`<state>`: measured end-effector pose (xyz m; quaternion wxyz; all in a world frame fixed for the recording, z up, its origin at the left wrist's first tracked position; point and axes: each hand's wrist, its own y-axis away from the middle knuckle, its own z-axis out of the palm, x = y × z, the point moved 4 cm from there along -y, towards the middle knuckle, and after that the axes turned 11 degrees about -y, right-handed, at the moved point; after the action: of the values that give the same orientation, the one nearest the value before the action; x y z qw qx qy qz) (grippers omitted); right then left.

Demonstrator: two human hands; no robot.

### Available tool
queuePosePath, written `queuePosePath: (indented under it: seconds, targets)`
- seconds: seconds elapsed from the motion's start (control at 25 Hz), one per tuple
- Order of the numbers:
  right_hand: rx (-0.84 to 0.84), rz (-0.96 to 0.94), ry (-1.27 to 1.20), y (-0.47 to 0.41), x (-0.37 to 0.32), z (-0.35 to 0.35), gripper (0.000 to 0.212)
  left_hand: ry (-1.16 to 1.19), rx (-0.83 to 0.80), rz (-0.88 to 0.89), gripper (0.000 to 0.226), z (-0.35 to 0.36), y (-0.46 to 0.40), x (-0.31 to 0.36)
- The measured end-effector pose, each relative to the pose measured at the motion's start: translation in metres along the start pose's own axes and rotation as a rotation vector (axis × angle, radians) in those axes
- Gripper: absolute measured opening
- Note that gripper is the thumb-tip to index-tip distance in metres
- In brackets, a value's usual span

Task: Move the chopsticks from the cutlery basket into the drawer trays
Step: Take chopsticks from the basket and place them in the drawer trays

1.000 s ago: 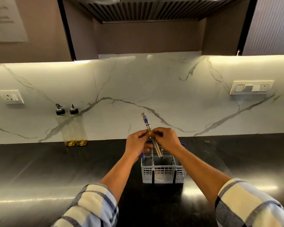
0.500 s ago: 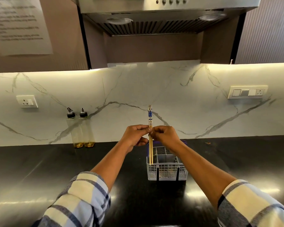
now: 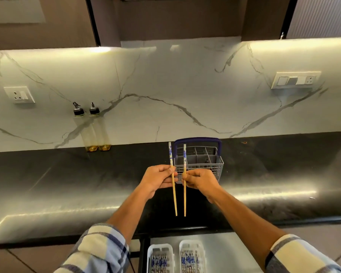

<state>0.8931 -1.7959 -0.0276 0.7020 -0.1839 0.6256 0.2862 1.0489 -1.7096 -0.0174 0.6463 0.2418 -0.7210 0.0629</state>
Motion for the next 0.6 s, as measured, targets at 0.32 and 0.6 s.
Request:
queuePosePath:
  seconds: [0.32, 0.6]
  targets:
    - [0.046, 0.049, 0.01, 0.008, 0.019, -0.027, 0.007, -0.044, 0.013, -0.008, 0.017, -0.017, 0.003, -0.029]
    - [0.061, 0.151, 0.004, 0.02, 0.041, -0.033, 0.01, -0.058, -0.03, -0.059, 0.019, -0.012, 0.016, -0.062]
